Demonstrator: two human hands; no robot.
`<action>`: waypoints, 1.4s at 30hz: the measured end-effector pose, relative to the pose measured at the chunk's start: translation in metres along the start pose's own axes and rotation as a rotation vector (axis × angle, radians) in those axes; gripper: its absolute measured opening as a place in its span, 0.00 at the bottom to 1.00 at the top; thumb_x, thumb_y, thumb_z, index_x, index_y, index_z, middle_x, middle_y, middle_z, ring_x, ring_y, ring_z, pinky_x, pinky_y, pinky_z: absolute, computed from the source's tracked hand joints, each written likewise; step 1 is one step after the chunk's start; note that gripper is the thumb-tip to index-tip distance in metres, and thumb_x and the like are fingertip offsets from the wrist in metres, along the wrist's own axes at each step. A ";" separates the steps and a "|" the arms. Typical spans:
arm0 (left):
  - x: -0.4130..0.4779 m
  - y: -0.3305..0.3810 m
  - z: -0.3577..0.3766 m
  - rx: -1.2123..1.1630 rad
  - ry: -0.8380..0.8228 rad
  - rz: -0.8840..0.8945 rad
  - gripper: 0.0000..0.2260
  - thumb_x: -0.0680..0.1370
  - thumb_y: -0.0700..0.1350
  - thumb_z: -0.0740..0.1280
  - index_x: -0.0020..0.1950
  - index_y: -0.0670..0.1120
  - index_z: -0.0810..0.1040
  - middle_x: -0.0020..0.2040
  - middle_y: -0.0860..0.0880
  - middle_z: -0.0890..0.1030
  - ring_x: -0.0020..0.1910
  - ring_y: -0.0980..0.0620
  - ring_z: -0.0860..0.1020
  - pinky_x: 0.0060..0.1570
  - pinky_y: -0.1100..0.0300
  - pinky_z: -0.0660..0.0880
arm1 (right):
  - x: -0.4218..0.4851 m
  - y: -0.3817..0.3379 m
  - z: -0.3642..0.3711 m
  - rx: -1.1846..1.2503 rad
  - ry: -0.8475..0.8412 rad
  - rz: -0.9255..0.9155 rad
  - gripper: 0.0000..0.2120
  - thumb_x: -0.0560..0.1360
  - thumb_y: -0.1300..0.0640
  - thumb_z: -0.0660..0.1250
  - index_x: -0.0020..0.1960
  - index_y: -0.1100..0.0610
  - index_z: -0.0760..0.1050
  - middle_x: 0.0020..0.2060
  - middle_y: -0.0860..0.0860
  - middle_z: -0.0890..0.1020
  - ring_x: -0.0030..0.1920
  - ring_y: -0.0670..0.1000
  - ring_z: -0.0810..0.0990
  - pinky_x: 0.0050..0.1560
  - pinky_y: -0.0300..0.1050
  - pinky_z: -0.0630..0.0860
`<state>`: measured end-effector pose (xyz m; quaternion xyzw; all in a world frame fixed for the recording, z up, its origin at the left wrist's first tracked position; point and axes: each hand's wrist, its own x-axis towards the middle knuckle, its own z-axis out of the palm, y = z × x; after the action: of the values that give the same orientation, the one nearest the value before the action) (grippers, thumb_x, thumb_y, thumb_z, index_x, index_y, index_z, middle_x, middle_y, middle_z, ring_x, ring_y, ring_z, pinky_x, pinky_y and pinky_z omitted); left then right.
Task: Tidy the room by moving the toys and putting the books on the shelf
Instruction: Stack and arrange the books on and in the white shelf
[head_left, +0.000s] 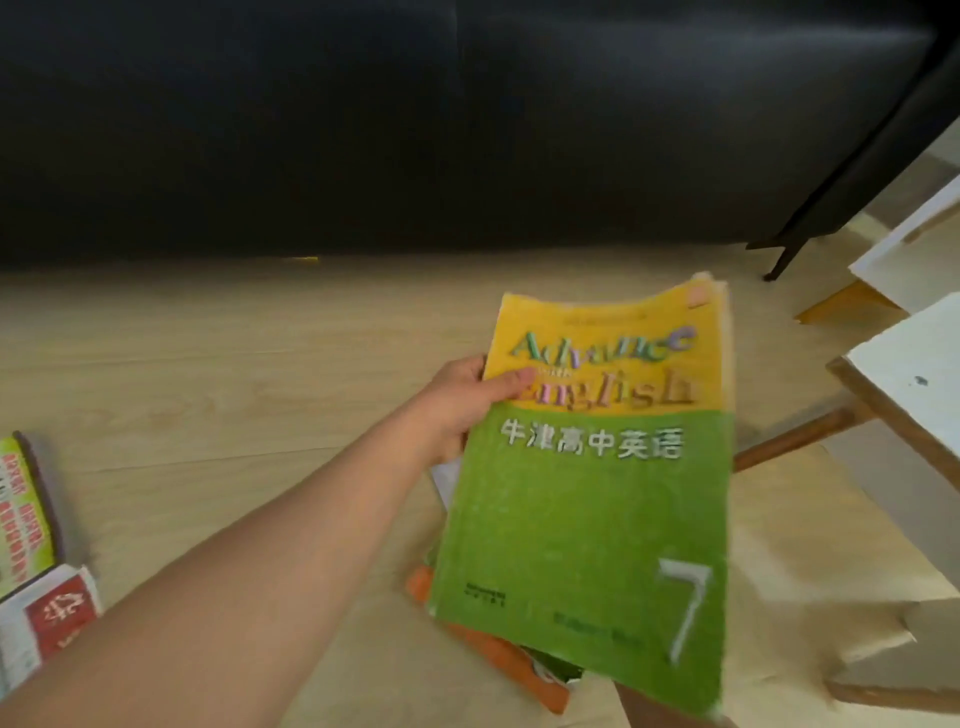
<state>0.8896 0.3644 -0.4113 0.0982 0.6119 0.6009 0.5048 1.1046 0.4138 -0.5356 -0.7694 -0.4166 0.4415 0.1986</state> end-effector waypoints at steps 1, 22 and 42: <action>0.014 -0.017 0.001 0.157 0.118 0.002 0.08 0.76 0.42 0.68 0.53 0.41 0.78 0.38 0.46 0.83 0.35 0.49 0.81 0.39 0.59 0.79 | 0.003 -0.001 -0.008 0.025 -0.115 0.018 0.25 0.81 0.47 0.48 0.61 0.65 0.74 0.57 0.62 0.78 0.60 0.64 0.75 0.61 0.56 0.70; -0.005 -0.120 -0.034 0.147 0.126 -0.558 0.17 0.72 0.43 0.72 0.59 0.41 0.77 0.56 0.41 0.81 0.46 0.46 0.81 0.45 0.55 0.76 | 0.017 -0.033 -0.016 -0.786 -0.351 -0.246 0.38 0.71 0.35 0.63 0.74 0.51 0.57 0.74 0.54 0.59 0.73 0.58 0.58 0.71 0.54 0.57; -0.027 -0.128 -0.064 0.291 0.145 -0.561 0.15 0.70 0.47 0.74 0.55 0.45 0.79 0.53 0.44 0.82 0.50 0.45 0.81 0.54 0.51 0.76 | -0.022 0.002 0.003 -0.165 -0.584 0.067 0.21 0.67 0.57 0.76 0.53 0.60 0.68 0.48 0.59 0.80 0.47 0.61 0.81 0.47 0.57 0.80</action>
<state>0.9177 0.2710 -0.5194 -0.0462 0.7289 0.3498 0.5867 1.0967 0.3943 -0.5272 -0.6369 -0.4648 0.6150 -0.0074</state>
